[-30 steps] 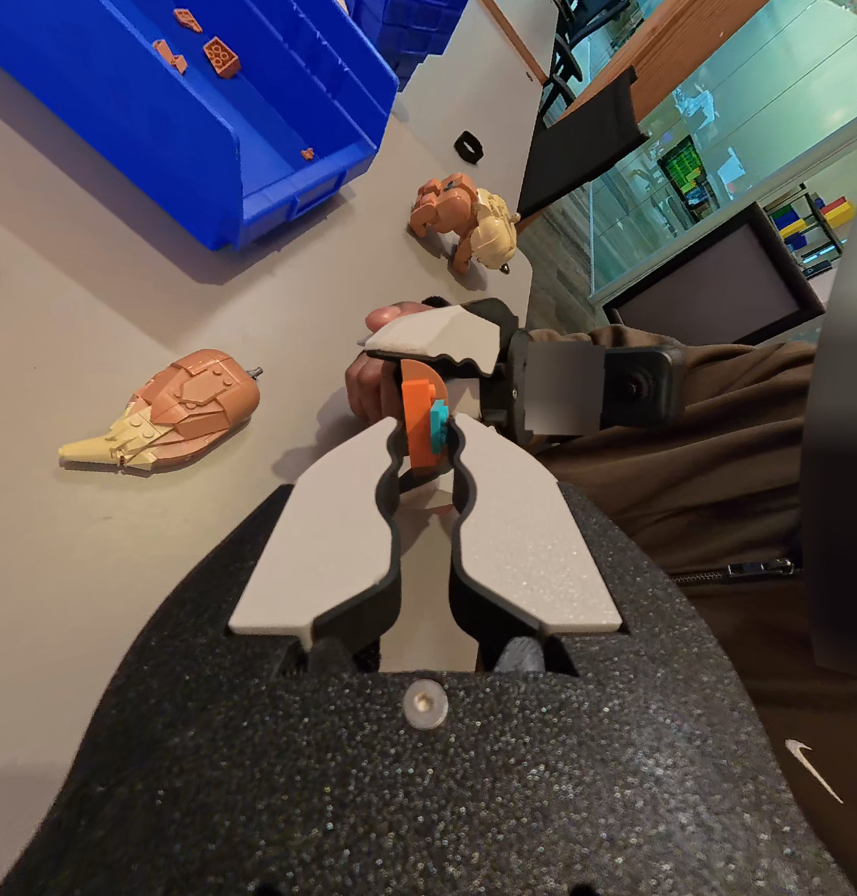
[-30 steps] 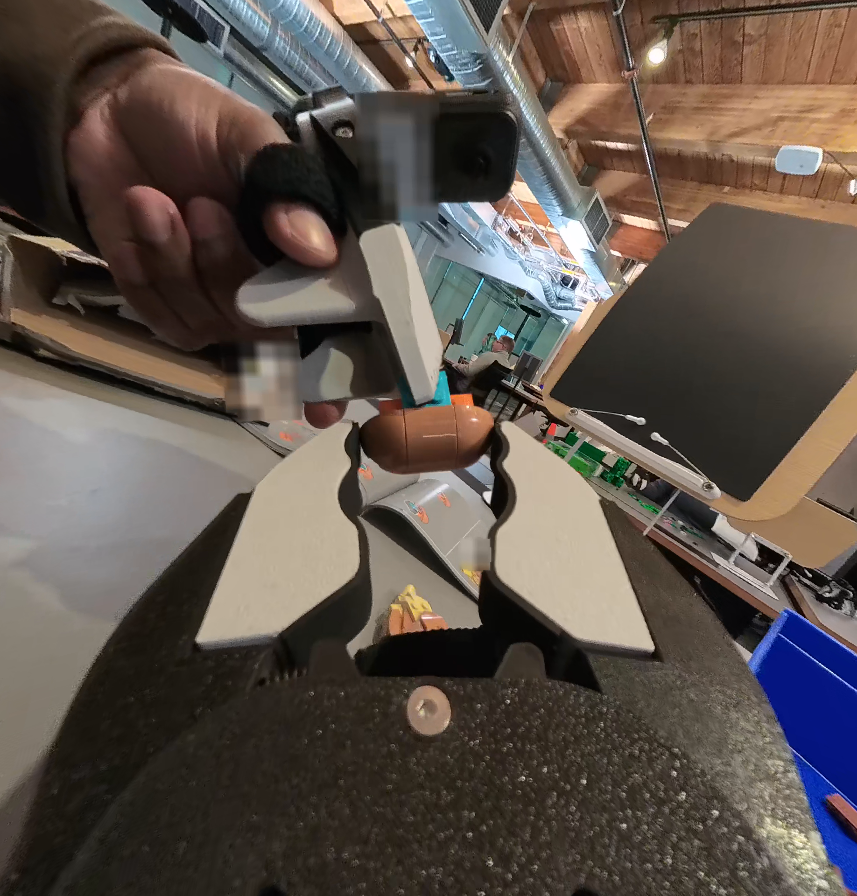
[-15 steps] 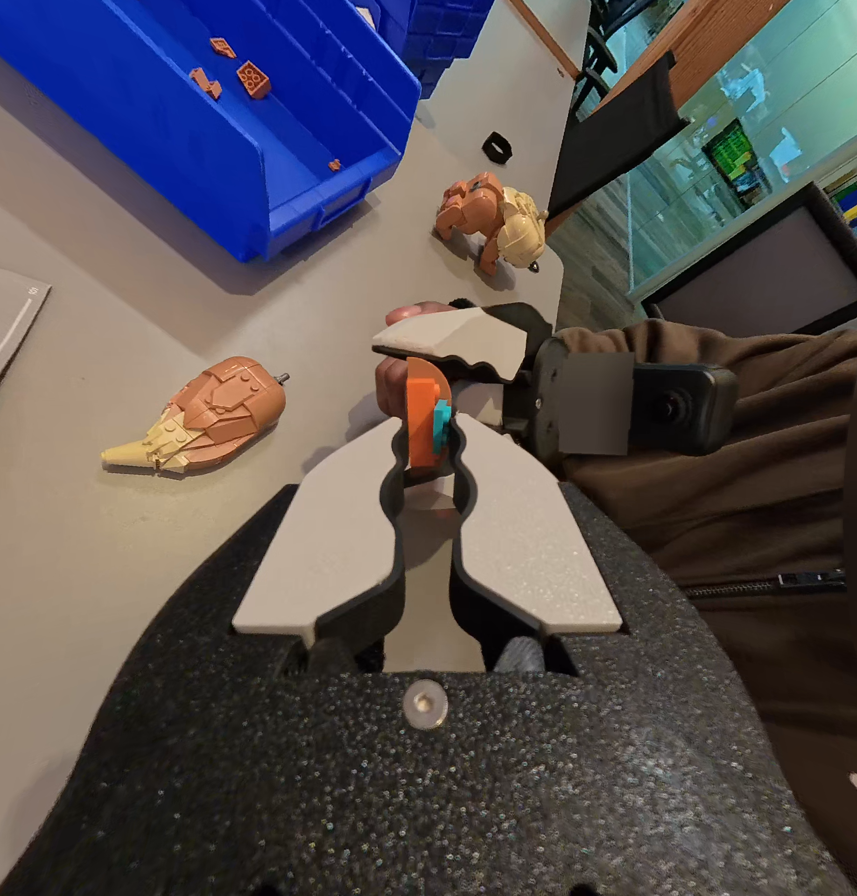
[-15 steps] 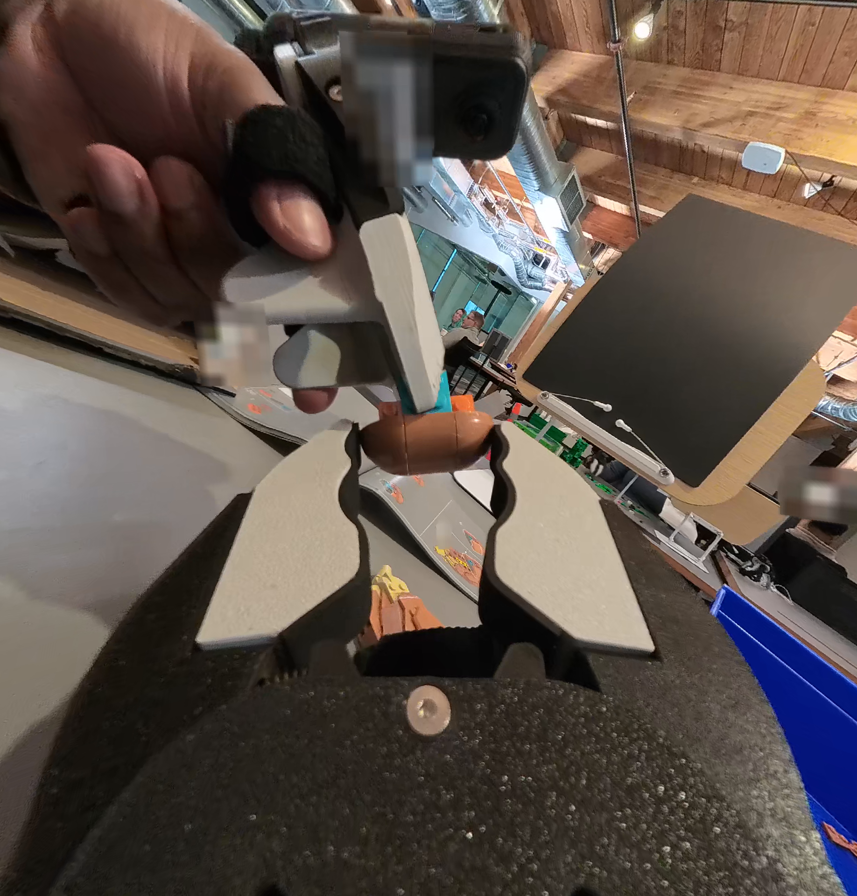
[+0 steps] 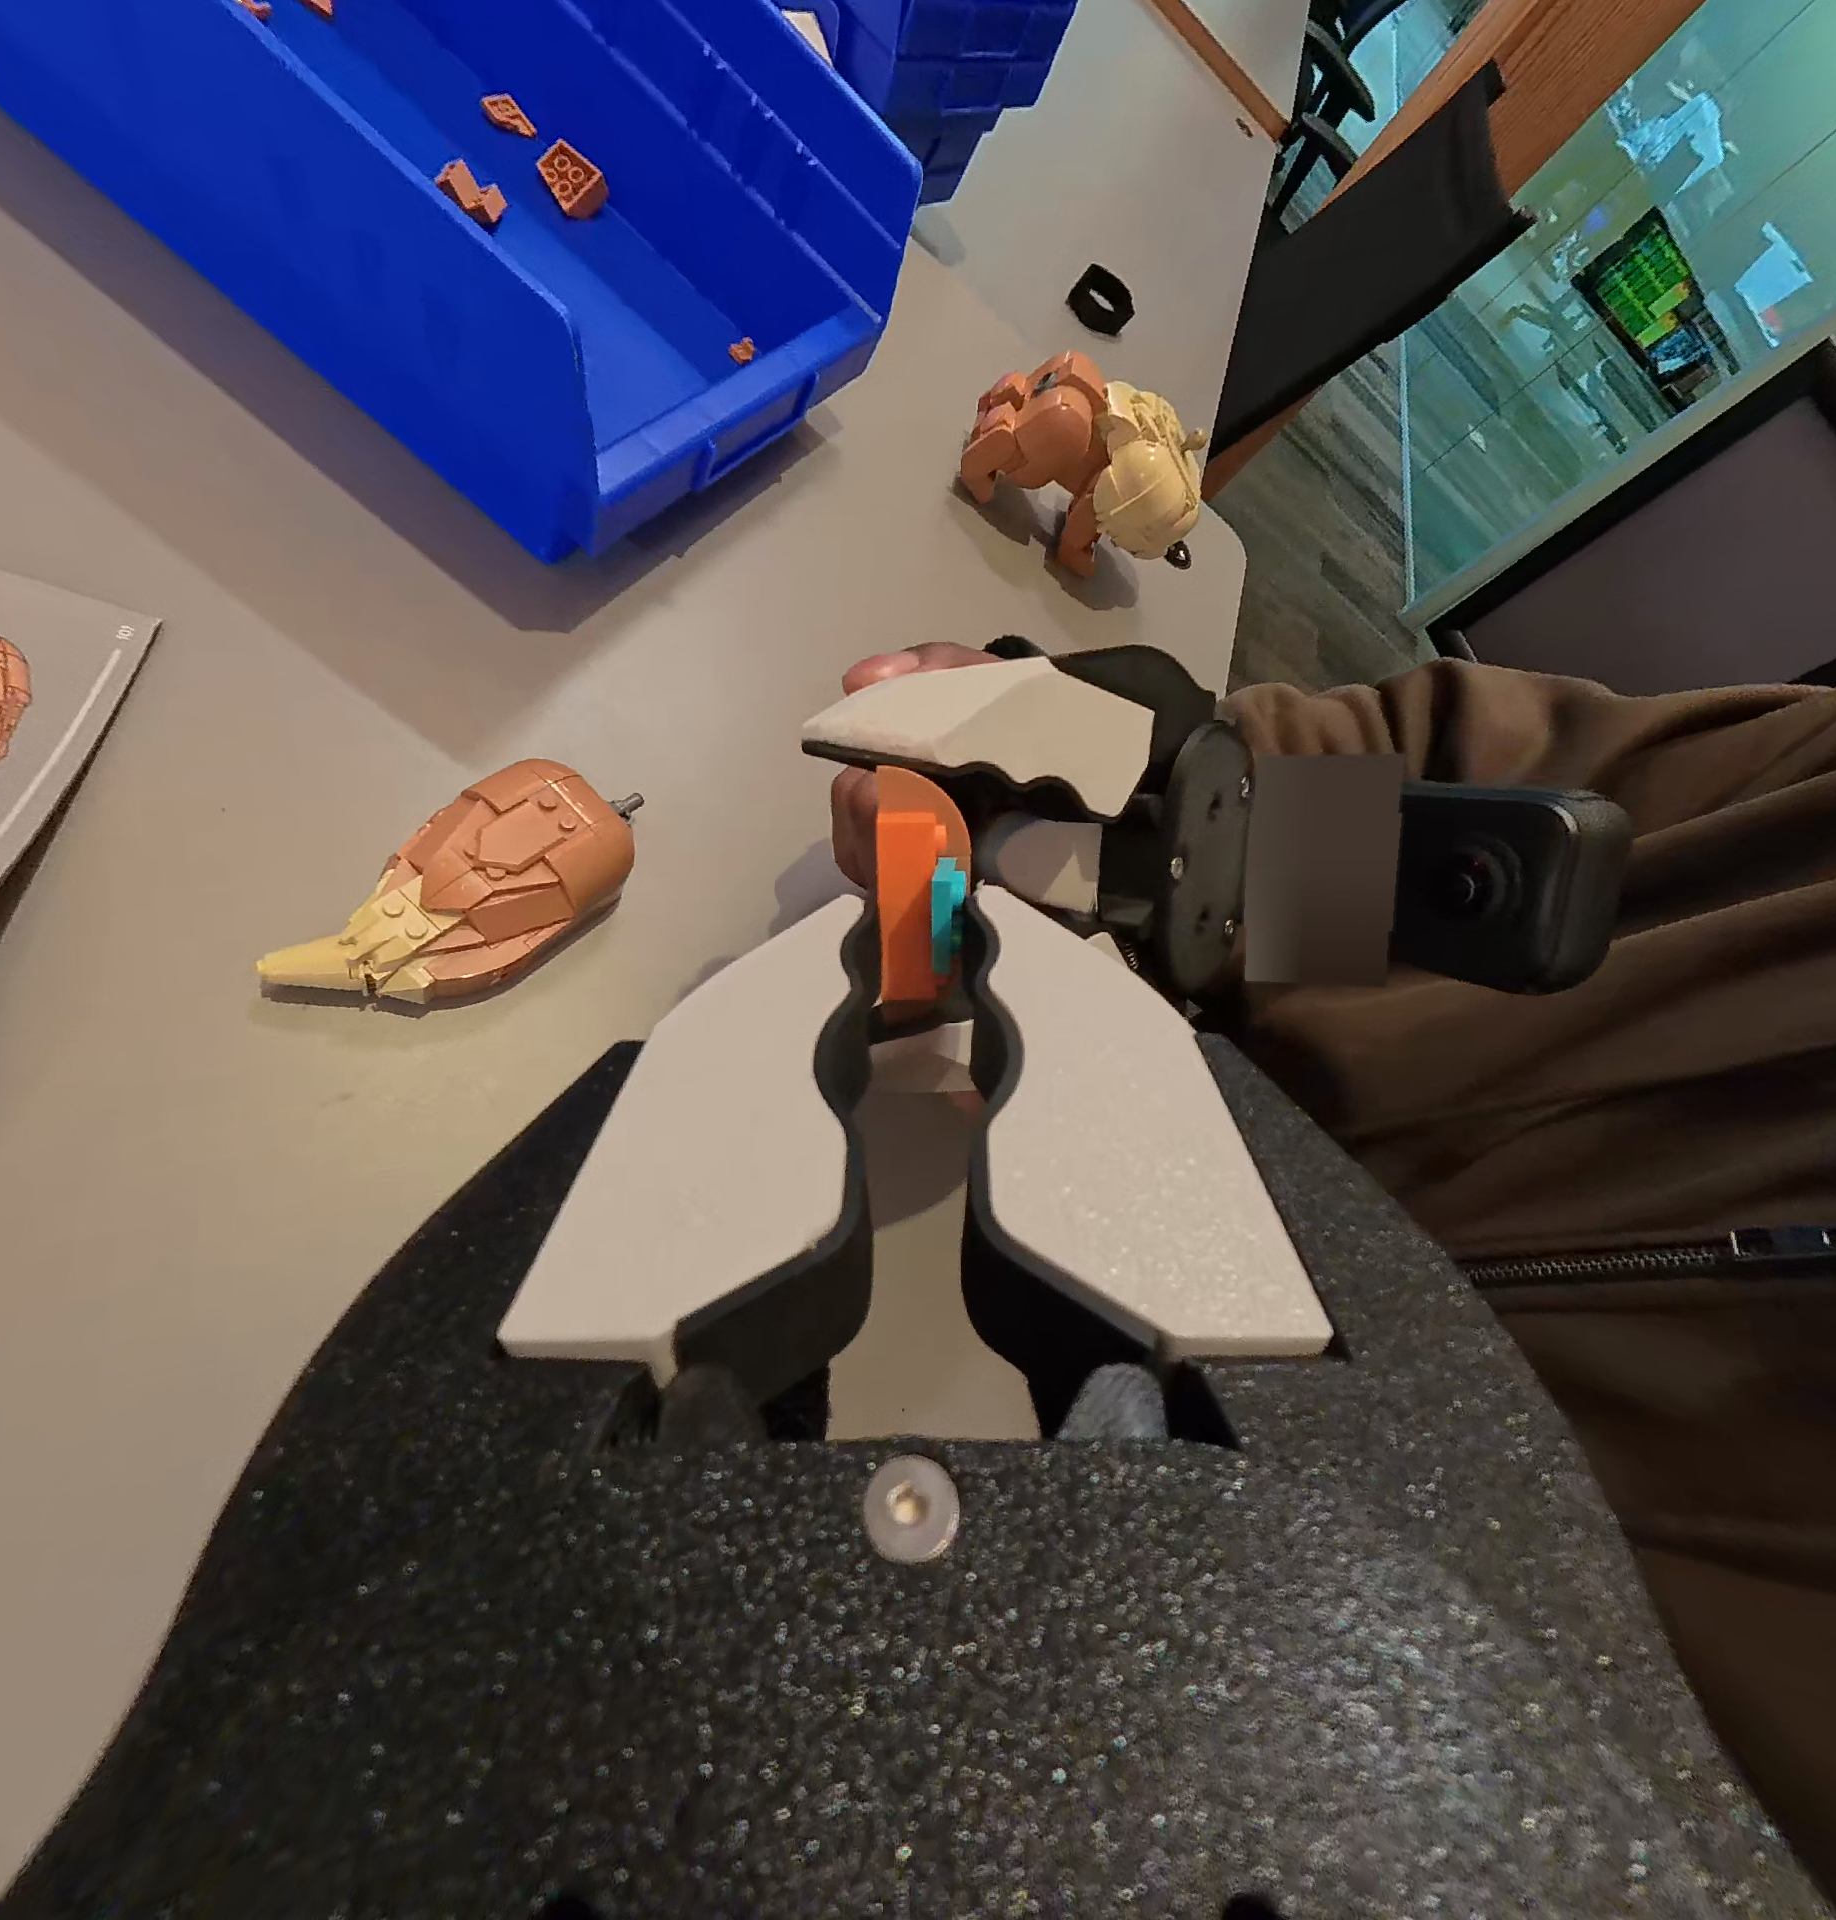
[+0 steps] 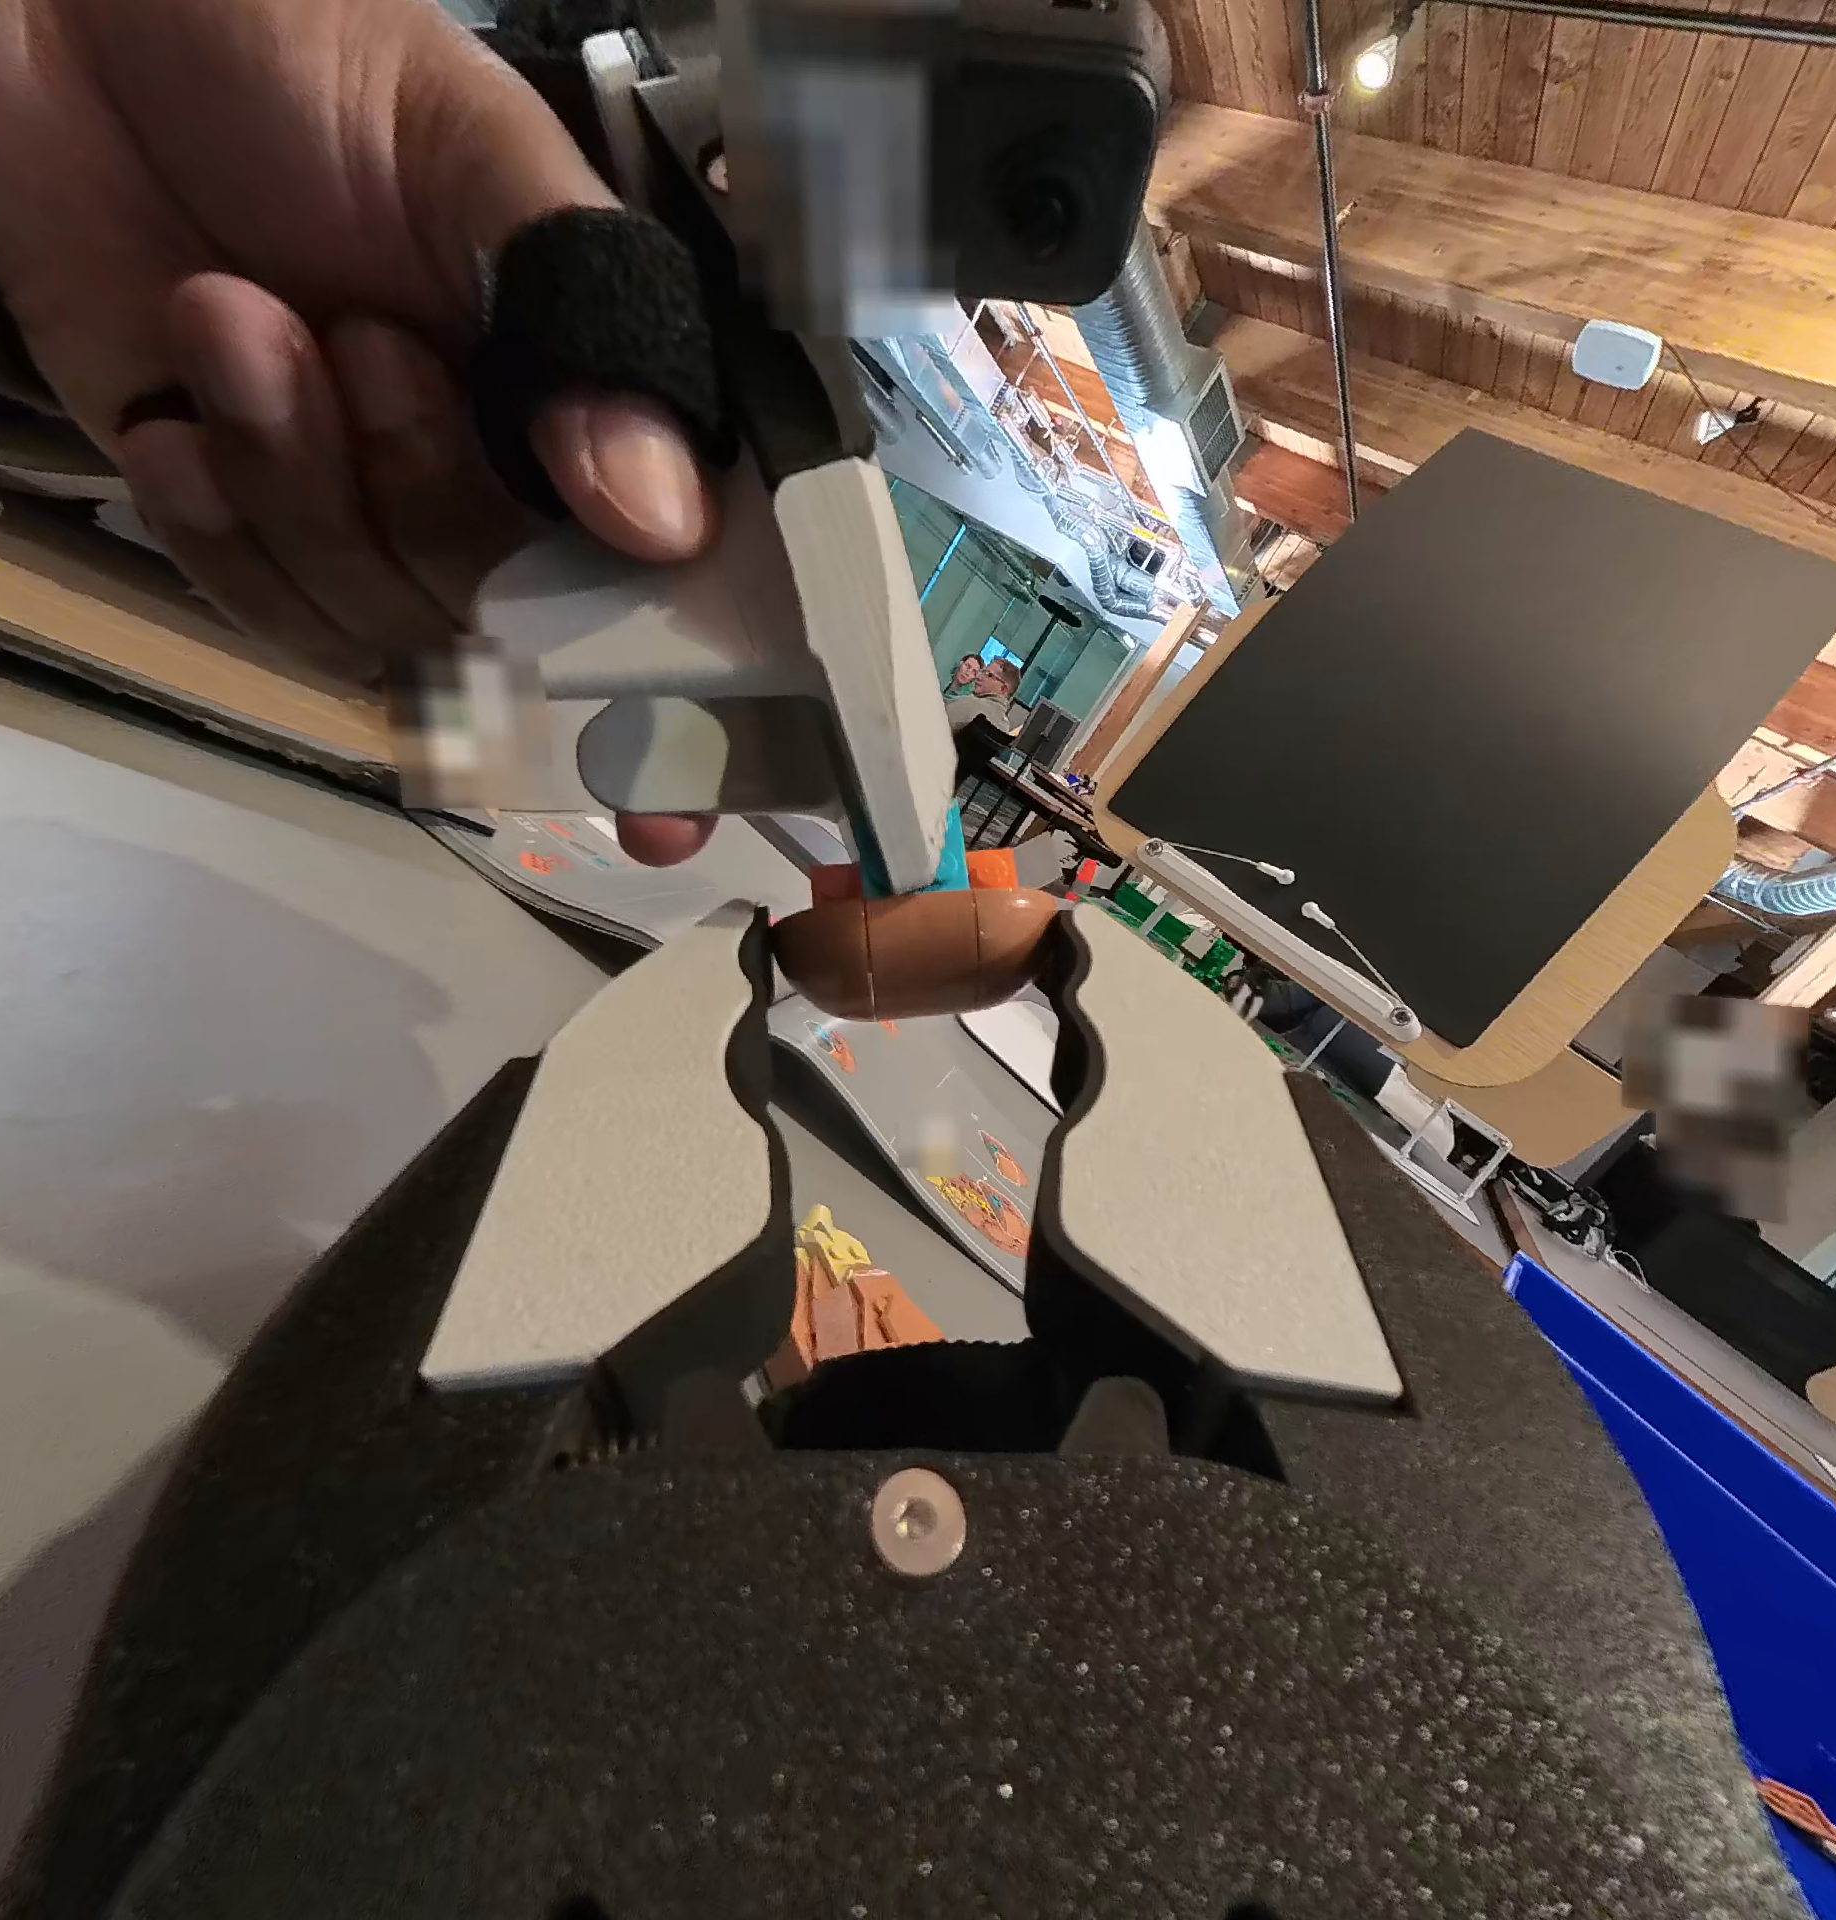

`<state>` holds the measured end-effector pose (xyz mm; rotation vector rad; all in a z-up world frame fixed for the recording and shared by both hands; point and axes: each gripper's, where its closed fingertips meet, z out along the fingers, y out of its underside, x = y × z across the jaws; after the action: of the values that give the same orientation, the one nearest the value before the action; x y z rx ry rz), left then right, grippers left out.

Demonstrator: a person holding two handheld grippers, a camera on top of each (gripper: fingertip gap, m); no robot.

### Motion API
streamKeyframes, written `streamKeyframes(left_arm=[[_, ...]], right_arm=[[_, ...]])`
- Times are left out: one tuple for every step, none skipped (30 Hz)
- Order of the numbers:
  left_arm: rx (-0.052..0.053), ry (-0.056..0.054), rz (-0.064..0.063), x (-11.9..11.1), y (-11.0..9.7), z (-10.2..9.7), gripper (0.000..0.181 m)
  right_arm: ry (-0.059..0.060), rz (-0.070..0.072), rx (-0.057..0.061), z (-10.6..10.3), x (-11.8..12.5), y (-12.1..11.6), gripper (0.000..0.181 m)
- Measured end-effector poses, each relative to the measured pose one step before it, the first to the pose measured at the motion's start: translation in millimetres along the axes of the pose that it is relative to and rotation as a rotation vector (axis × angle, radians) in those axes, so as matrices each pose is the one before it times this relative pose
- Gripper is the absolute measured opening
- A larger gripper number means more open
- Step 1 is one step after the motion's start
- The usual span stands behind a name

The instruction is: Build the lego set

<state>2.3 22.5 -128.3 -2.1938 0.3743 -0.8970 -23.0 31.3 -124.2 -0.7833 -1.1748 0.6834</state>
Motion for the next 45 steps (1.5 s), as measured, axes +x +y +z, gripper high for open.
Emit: streamKeyframes(left_arm=[[0.0095, -0.0068, 0.0045, -0.72, -0.62, 0.45, 0.015], [0.0032, -0.0058, 0.009, -0.52, 0.0, 0.46, 0.015], [-0.0036, 0.0019, 0.0078, 0.16, 0.18, -0.18, 0.015], [0.0029, 0.0006, 0.0011, 0.21, -0.82, -0.16, 0.015], [0.0101, -0.004, 0.0004, -0.06, -1.34, 0.2, 0.016], [0.0041, -0.0073, -0.0001, -0.77, -0.32, 0.54, 0.02], [0.0011, -0.0079, -0.0039, -1.58, -0.26, 0.08, 0.025], [0.0018, -0.0045, -0.0083, -1.54, -0.57, -0.41, 0.028], [-0.0013, 0.0053, -0.0054, -0.17, 0.11, -0.37, 0.029], [-0.0008, 0.0023, -0.0023, -0.17, 0.1, -0.26, 0.029], [-0.0021, -0.0016, 0.003, -0.18, 0.27, -0.12, 0.029], [-0.0025, -0.0044, 0.0055, -0.26, 0.09, -0.19, 0.029], [-0.0026, -0.0049, 0.0089, 0.03, -0.19, -0.41, 0.029], [-0.0038, -0.0037, 0.0104, 0.34, 0.02, -0.36, 0.029], [-0.0044, -0.0029, 0.0111, 0.7, -0.07, -0.31, 0.029], [-0.004, -0.0015, 0.0101, 1.05, -0.01, -0.39, 0.029], [-0.0032, -0.0014, 0.0083, 1.01, -0.26, -0.3, 0.029], [-0.0041, 0.0008, 0.0098, 1.27, -0.02, -0.31, 0.029], [-0.0035, -0.0009, 0.0095, 0.78, -0.02, -0.24, 0.029], [-0.0018, -0.0028, 0.0074, 0.28, -0.23, -0.28, 0.029], [0.0002, -0.0037, 0.0034, -0.31, -0.65, -0.51, 0.029], [0.0042, -0.0016, 0.0024, -0.16, -1.37, -0.64, 0.028], [0.0032, -0.0005, 0.0025, 0.06, -1.24, -0.65, 0.028], [-0.0001, -0.001, 0.0043, 0.12, -0.98, -0.44, 0.026], [-0.0052, -0.0007, 0.0075, 0.5, -0.15, -0.06, 0.026], [-0.0083, 0.0002, 0.008, 0.95, 0.35, 0.21, 0.025], [-0.0066, -0.0031, 0.0093, 0.82, 0.27, 0.18, 0.024], [-0.0069, -0.0047, 0.0104, 0.61, 0.41, 0.22, 0.023], [-0.0066, -0.0029, 0.0101, 0.85, 0.58, 0.45, 0.022], [-0.0033, -0.0005, 0.0085, 1.16, 0.28, 0.39, 0.021], [-0.0018, 0.0034, 0.0077, 1.6, 0.24, 0.37, 0.019], [0.0004, 0.0044, 0.0099, 1.91, -0.12, 0.27, 0.016], [0.003, -0.0094, 0.0127, 0.08, -0.22, 0.18, 0.015], [0.0007, -0.0085, 0.013, -0.06, 0.09, -0.02, 0.015], [0.0006, -0.0024, 0.0078, 0.6, -0.16, -0.13, 0.015], [0.0032, -0.0003, 0.0055, 0.62, -0.35, -0.22, 0.015], [0.0025, -0.0018, 0.0059, 0.42, -0.12, -0.09, 0.015], [0.0001, -0.0039, 0.0068, 0.02, 0.12, -0.04, 0.015], [0.0022, -0.0054, 0.0065, -0.2, -0.08, 0.16, 0.015], [0.0021, -0.0031, 0.0053, 0.02, 0.04, 0.08, 0.015], [0.0001, 0.0014, 0.0024, 0.42, 0.1, -0.14, 0.015], [0.0003, 0.0027, 0.0023, 0.56, 0.02, -0.25, 0.015], [0.0011, 0.0, 0.0013, 0.31, 0.05, -0.19, 0.015], [-0.0017, -0.0017, -0.0001, 0.01, 0.45, -0.17, 0.015], [-0.0021, -0.0002, 0.0032, 0.16, 0.39, -0.3, 0.015]], right_arm=[[0.0057, -0.0035, -0.006, 0.45, 0.85, 0.89, 0.051], [0.0013, -0.0041, -0.0038, 0.27, 0.23, 0.83, 0.051], [0.0014, -0.0034, 0.0014, -0.15, -0.08, -0.08, 0.051], [0.007, -0.0007, -0.0017, 0.18, 0.85, -0.26, 0.051], [0.0058, 0.0063, -0.0019, 0.32, 1.16, -0.06, 0.052], [0.0, 0.0087, 0.0047, -0.06, 0.56, -0.56, 0.051], [0.002, 0.0004, 0.0046, -0.42, 0.53, -0.58, 0.051], [0.0051, -0.0075, 0.0016, -0.33, 0.67, -0.54, 0.052], [0.0007, -0.0028, 0.0003, -0.04, 0.05, -0.21, 0.052], [0.0, -0.0002, 0.0003, 0.06, -0.26, -0.2, 0.052], [0.0011, -0.0051, -0.002, 0.19, -0.17, 0.04, 0.052], [0.0028, -0.0081, -0.0022, 0.08, -0.07, 0.04, 0.052], [0.0032, -0.0075, -0.002, 0.03, 0.1, -0.02, 0.052], [0.0023, -0.0051, -0.0008, -0.03, 0.0, -0.21, 0.052], [0.0031, -0.0052, -0.0006, -0.1, 0.2, -0.33, 0.052], [0.0028, -0.0058, -0.0011, -0.04, 0.18, -0.26, 0.052], [0.0019, -0.0024, 0.0009, -0.12, 0.14, -0.36, 0.052], [0.0002, 0.0001, 0.0012, -0.11, 0.04, -0.44, 0.051], [0.0029, -0.002, 0.0001, -0.01, 0.42, -0.22, 0.051], [0.0015, -0.0037, 0.0004, -0.18, 0.13, -0.21, 0.052], [-0.0002, -0.0047, 0.0004, -0.07, -0.37, -0.31, 0.052], [0.0007, -0.0071, 0.0007, -0.04, -0.4, -0.45, 0.052], [0.0009, -0.0096, 0.0007, -0.1, -0.72, -0.61, 0.052], [0.001, -0.0121, 0.0011, -0.16, -0.8, -0.78, 0.052], [0.0022, -0.0091, 0.0018, -0.31, -0.51, -0.93, 0.052], [0.0025, -0.0055, -0.0002, -0.16, -0.1, -0.38, 0.052], [0.0009, -0.0024, 0.0004, -0.04, 0.06, -0.24, 0.051], [0.0016, -0.003, 0.0, -0.11, 0.07, -0.18, 0.052], [0.0016, -0.004, 0.0013, -0.16, 0.02, -0.48, 0.052], [0.0021, -0.005, 0.0004, -0.17, -0.02, -0.49, 0.052], [0.0025, -0.0056, -0.001, -0.1, -0.04, -0.24, 0.052], [0.0021, -0.0038, -0.0017, -0.11, 0.24, 0.1, 0.051], [0.0025, -0.0021, 0.0018, -0.34, 0.31, -0.5, 0.051], [0.0022, -0.005, 0.0009, -0.33, 0.08, -0.44, 0.051], [0.0038, -0.0051, 0.001, -0.3, 0.36, -0.52, 0.051], [0.0029, -0.0019, 0.0023, -0.33, 0.3, -0.65, 0.051], [0.0012, -0.0011, 0.0007, -0.25, 0.24, -0.45, 0.051], [0.0013, -0.0028, -0.0011, -0.01, -0.04, -0.04, 0.051], [0.0022, -0.0021, -0.0022, -0.04, 0.16, 0.09, 0.051], [0.0008, -0.0014, -0.0011, -0.13, 0.07, 0.01, 0.051], [0.0011, -0.0029, 0.0011, -0.35, 0.03, -0.41, 0.051], [0.0022, -0.0031, 0.0012, -0.3, 0.03, -0.56, 0.051], [0.0006, -0.0015, 0.0001, -0.18, -0.07, -0.43, 0.051], [-0.0021, -0.0008, -0.0007, -0.12, -0.42, -0.11, 0.051], [0.0001, -0.0022, 0.0007, -0.08, -0.47, -0.27, 0.051]])
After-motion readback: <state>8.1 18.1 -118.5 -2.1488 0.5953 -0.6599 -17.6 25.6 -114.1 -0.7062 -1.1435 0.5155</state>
